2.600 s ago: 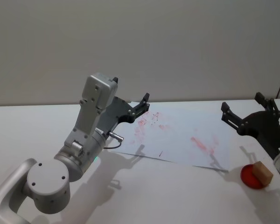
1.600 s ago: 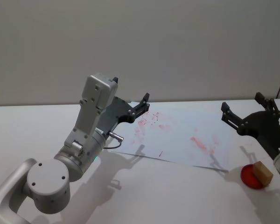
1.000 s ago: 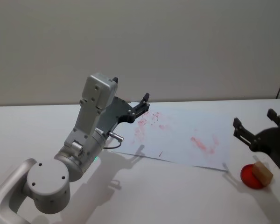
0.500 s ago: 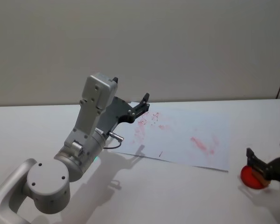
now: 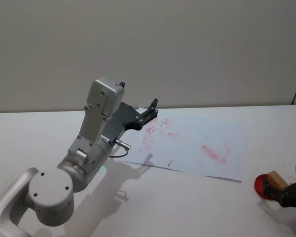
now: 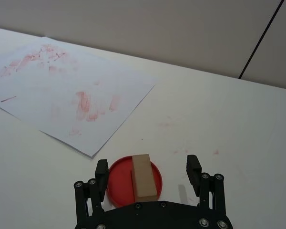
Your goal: Use the one hand to pick up the stamp and affix it onto the A4 paper.
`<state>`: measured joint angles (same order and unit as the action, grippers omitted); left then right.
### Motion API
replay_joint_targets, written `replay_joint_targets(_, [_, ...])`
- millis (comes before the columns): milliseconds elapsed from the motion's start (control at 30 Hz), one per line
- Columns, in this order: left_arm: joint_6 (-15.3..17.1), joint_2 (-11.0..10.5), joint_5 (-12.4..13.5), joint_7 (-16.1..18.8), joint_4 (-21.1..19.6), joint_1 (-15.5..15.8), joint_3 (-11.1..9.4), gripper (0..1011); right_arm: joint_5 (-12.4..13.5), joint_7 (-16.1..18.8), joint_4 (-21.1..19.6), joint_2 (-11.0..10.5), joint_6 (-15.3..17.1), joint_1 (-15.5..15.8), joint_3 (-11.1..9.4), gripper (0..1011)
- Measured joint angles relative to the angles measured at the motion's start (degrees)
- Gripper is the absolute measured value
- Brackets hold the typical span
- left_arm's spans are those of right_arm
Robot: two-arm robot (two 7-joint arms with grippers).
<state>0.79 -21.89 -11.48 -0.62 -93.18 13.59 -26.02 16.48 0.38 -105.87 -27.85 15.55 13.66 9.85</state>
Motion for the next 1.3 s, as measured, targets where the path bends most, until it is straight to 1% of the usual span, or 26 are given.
replay_joint_targets(333, [0.00, 0.00, 0.00, 0.00, 0.00, 0.00, 0.00, 1001, -1.40, 1.46, 2.14, 0.88, 2.64, -1.54, 0.39, 998])
replay_joint_targets(433, [0.00, 0.00, 0.00, 0.00, 0.00, 0.00, 0.00, 1001, -1.60, 1.64, 2.43, 1.01, 3.01, -1.76, 0.44, 949])
replay_joint_targets(467, [0.00, 0.00, 0.00, 0.00, 0.00, 0.00, 0.00, 1001, -1.69, 1.78, 2.62, 1.07, 3.25, -1.89, 0.47, 910])
replay_joint_targets(500, [0.00, 0.00, 0.00, 0.00, 0.00, 0.00, 0.00, 1001, -1.80, 1.88, 2.77, 1.15, 3.45, -2.01, 0.49, 901])
replay_joint_targets(600, [0.00, 0.00, 0.00, 0.00, 0.00, 0.00, 0.00, 1001, -1.92, 2.00, 2.99, 1.23, 3.71, -2.15, 0.53, 831])
replay_joint_targets(633, [0.00, 0.00, 0.00, 0.00, 0.00, 0.00, 0.00, 1001, -2.00, 2.08, 3.11, 1.28, 3.85, -2.24, 0.55, 780])
replay_joint_targets(667, [0.00, 0.00, 0.00, 0.00, 0.00, 0.00, 0.00, 1001, -2.04, 2.12, 3.17, 1.31, 3.93, -2.28, 0.56, 780])
replay_joint_targets(700, [0.00, 0.00, 0.00, 0.00, 0.00, 0.00, 0.00, 1001, -2.07, 2.15, 3.22, 1.33, 3.99, -2.32, 0.57, 739])
replay_joint_targets(733, [0.00, 0.00, 0.00, 0.00, 0.00, 0.00, 0.00, 1001, -2.10, 2.19, 3.27, 1.35, 4.06, -2.35, 0.59, 728])
replay_joint_targets(767, [0.00, 0.00, 0.00, 0.00, 0.00, 0.00, 0.00, 1001, -2.12, 2.22, 3.32, 1.37, 4.10, -2.38, 0.59, 663])
replay_joint_targets(833, [0.00, 0.00, 0.00, 0.00, 0.00, 0.00, 0.00, 1001, -2.20, 2.30, 3.43, 1.41, 4.23, -2.46, 0.61, 622])
replay_joint_targets(867, [0.00, 0.00, 0.00, 0.00, 0.00, 0.00, 0.00, 1001, -2.26, 2.34, 3.50, 1.44, 4.31, -2.52, 0.62, 560])
replay_joint_targets(933, [0.00, 0.00, 0.00, 0.00, 0.00, 0.00, 0.00, 1001, -2.30, 2.37, 3.57, 1.47, 4.39, -2.56, 0.63, 519])
replay_joint_targets(1033, [0.00, 0.00, 0.00, 0.00, 0.00, 0.00, 0.00, 1001, -2.36, 2.42, 3.66, 1.51, 4.50, -2.64, 0.65, 400])
replay_joint_targets(1067, [0.00, 0.00, 0.00, 0.00, 0.00, 0.00, 0.00, 1001, -2.38, 2.45, 3.70, 1.53, 4.53, -2.67, 0.66, 387])
replay_joint_targets(1100, [0.00, 0.00, 0.00, 0.00, 0.00, 0.00, 0.00, 1001, -2.40, 2.46, 3.73, 1.54, 4.56, -2.68, 0.67, 338])
replay_joint_targets(1133, [0.00, 0.00, 0.00, 0.00, 0.00, 0.00, 0.00, 1001, -2.41, 2.47, 3.74, 1.55, 4.57, -2.69, 0.67, 338])
replay_joint_targets(1200, [0.00, 0.00, 0.00, 0.00, 0.00, 0.00, 0.00, 1001, -2.45, 2.51, 3.80, 1.57, 4.60, -2.72, 0.67, 259])
replay_joint_targets(1300, [0.00, 0.00, 0.00, 0.00, 0.00, 0.00, 0.00, 1001, -2.52, 2.60, 3.84, 1.62, 4.59, -2.77, 0.67, 220])
